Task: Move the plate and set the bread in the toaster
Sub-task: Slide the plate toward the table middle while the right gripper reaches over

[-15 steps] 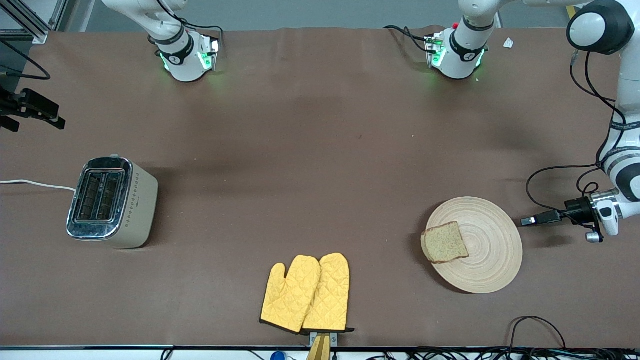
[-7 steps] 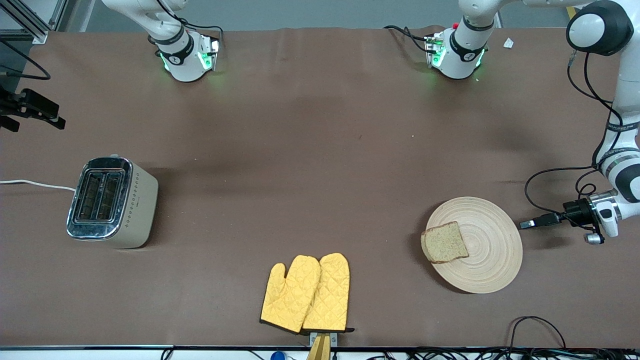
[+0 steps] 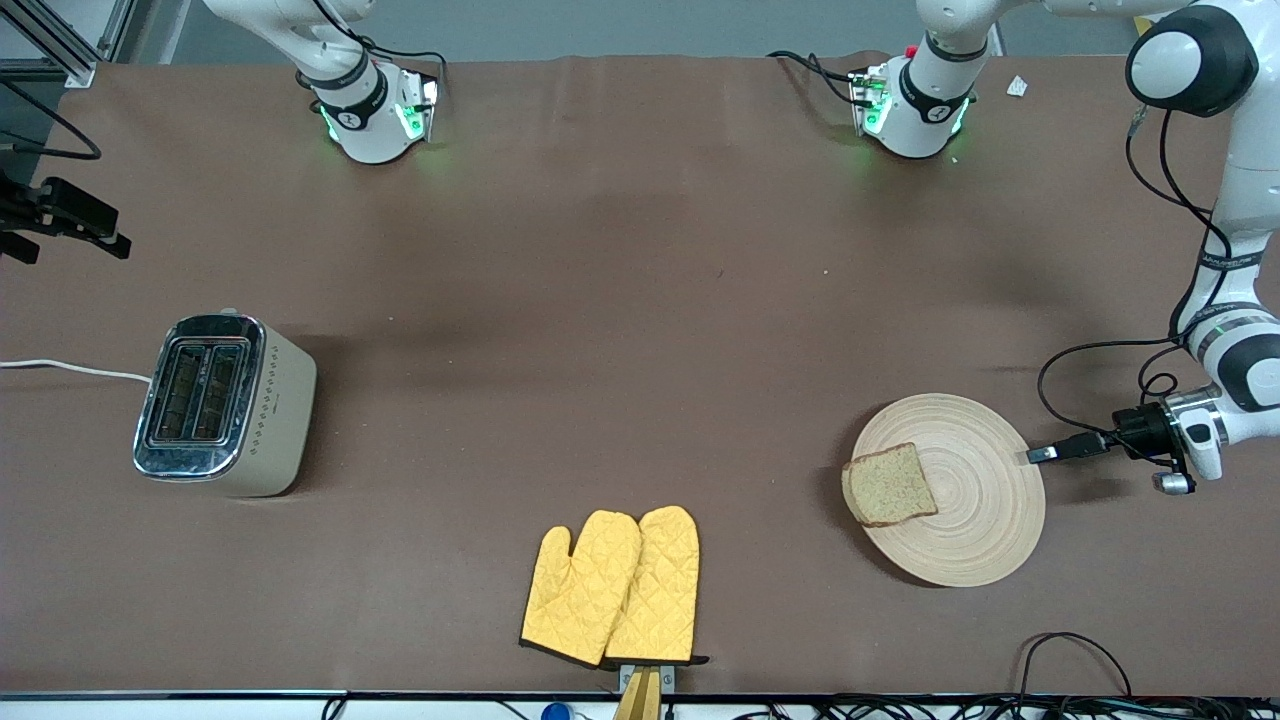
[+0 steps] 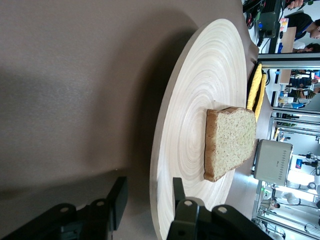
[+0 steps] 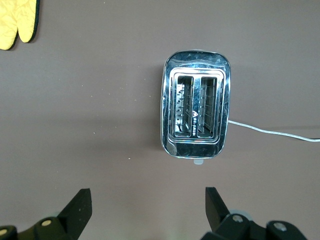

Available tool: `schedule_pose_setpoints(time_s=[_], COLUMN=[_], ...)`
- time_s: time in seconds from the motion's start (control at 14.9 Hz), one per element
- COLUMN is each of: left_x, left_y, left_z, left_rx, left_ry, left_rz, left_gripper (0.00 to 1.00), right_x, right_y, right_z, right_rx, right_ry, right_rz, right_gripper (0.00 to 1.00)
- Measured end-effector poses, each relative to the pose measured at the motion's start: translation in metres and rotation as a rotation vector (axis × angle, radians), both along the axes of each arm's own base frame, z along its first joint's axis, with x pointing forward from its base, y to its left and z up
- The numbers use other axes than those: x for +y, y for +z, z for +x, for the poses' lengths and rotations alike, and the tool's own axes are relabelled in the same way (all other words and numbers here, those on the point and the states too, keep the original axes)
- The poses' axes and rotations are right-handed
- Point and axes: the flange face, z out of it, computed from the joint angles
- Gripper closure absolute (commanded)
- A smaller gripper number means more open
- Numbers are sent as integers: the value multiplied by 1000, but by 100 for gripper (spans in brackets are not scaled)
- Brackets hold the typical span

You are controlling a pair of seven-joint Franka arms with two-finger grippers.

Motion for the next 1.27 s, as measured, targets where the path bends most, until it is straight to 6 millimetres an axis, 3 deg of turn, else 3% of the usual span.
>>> schedule_pose_setpoints(time_s=[0.54,0.94,1.27], left_x=[-6,-23,-31], left_y=[-5,-6,7], left_z=[2,10,22], left_rx=[-5,-11,-46], left_ry=[-6,-22,-36], left_rz=[-5,12,0], left_gripper=[78,94,99], right_x=[0,0,0], right_y=[0,0,0], right_z=[0,0,0], right_rx=[0,0,0], right_ry=[0,0,0], right_rz=[0,0,0], right_gripper=[0,0,0])
